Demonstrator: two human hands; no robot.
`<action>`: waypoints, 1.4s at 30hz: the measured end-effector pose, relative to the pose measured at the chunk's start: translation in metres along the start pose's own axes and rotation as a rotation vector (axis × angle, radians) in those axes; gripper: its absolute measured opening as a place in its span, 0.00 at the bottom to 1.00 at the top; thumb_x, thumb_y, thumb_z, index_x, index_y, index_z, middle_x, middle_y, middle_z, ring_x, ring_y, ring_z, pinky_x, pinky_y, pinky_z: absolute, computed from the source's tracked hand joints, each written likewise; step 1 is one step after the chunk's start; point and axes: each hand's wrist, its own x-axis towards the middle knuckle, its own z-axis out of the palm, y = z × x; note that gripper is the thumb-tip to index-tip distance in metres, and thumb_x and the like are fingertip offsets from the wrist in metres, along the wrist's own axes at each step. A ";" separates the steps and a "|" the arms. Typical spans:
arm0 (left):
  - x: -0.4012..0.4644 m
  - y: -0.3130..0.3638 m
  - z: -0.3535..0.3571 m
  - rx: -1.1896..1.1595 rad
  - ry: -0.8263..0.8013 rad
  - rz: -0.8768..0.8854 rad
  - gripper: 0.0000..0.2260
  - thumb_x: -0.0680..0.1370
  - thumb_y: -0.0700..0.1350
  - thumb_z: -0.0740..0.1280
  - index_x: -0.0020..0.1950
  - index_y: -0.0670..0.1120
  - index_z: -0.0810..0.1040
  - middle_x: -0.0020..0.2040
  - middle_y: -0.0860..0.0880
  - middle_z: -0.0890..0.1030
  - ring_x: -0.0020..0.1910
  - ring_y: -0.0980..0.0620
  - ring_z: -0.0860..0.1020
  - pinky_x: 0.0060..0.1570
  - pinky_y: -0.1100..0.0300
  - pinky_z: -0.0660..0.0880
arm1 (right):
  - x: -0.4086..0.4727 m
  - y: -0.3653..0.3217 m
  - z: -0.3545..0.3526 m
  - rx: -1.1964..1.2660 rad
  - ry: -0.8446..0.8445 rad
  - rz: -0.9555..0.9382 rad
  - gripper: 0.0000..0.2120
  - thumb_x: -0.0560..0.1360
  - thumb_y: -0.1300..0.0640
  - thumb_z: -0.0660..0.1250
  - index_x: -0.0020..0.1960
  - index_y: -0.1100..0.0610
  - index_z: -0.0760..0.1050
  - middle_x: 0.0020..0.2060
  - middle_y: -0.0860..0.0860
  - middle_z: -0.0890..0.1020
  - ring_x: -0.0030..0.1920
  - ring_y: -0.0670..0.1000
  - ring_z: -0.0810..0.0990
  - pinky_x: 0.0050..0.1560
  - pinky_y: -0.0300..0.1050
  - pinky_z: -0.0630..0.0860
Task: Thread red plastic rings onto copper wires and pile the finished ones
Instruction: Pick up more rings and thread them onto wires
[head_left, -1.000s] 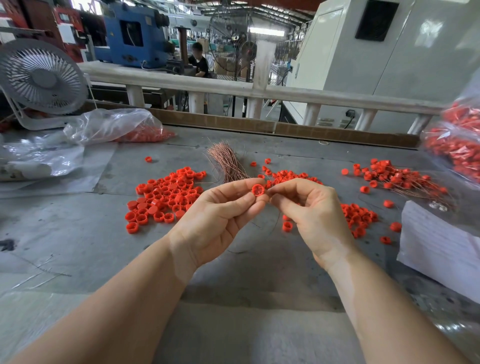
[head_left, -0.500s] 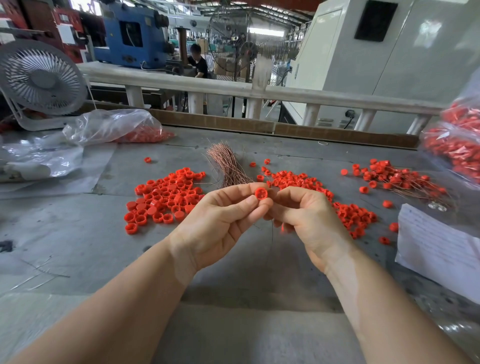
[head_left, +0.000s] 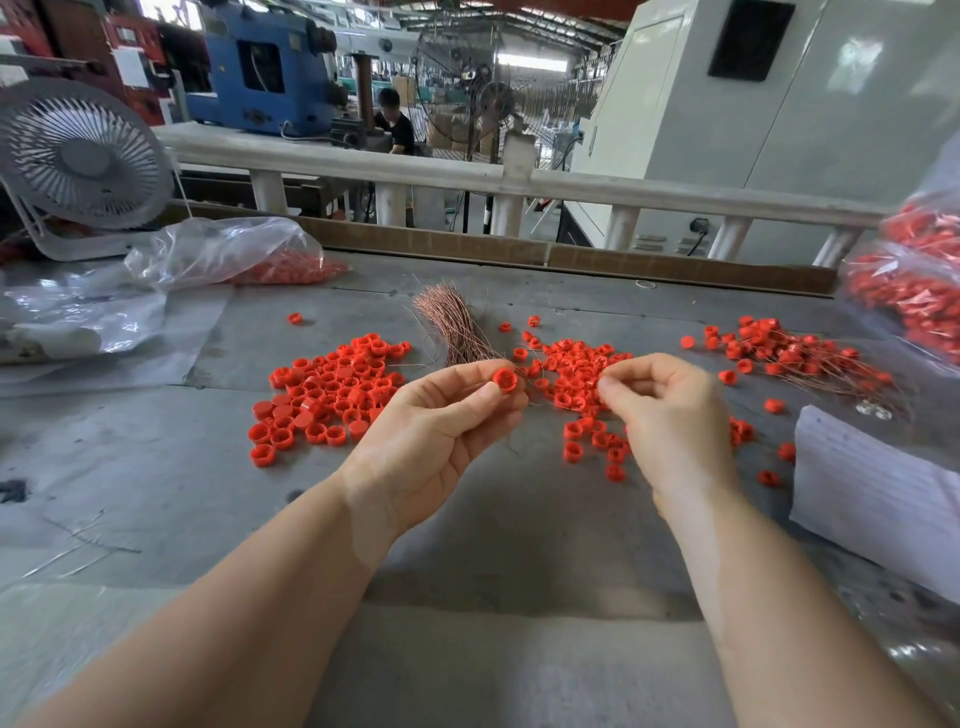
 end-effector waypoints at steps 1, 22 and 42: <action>0.000 0.000 -0.001 0.005 0.015 0.003 0.08 0.66 0.36 0.67 0.43 0.40 0.82 0.36 0.46 0.83 0.37 0.55 0.82 0.37 0.65 0.79 | 0.002 0.002 -0.002 -0.071 0.056 -0.014 0.12 0.70 0.64 0.70 0.32 0.50 0.75 0.28 0.45 0.78 0.30 0.43 0.75 0.32 0.37 0.70; -0.001 -0.001 -0.001 0.034 -0.004 -0.032 0.06 0.71 0.35 0.65 0.46 0.40 0.80 0.36 0.47 0.83 0.36 0.56 0.82 0.37 0.65 0.79 | -0.010 -0.011 -0.005 -0.717 -0.216 0.046 0.09 0.70 0.53 0.73 0.32 0.49 0.76 0.32 0.47 0.79 0.45 0.53 0.80 0.58 0.52 0.71; -0.002 0.000 -0.001 0.004 -0.070 -0.018 0.07 0.67 0.37 0.67 0.40 0.43 0.84 0.37 0.46 0.83 0.36 0.55 0.82 0.38 0.65 0.79 | -0.014 -0.012 0.005 0.262 -0.274 -0.082 0.10 0.71 0.65 0.71 0.35 0.51 0.81 0.33 0.51 0.84 0.35 0.50 0.81 0.30 0.47 0.78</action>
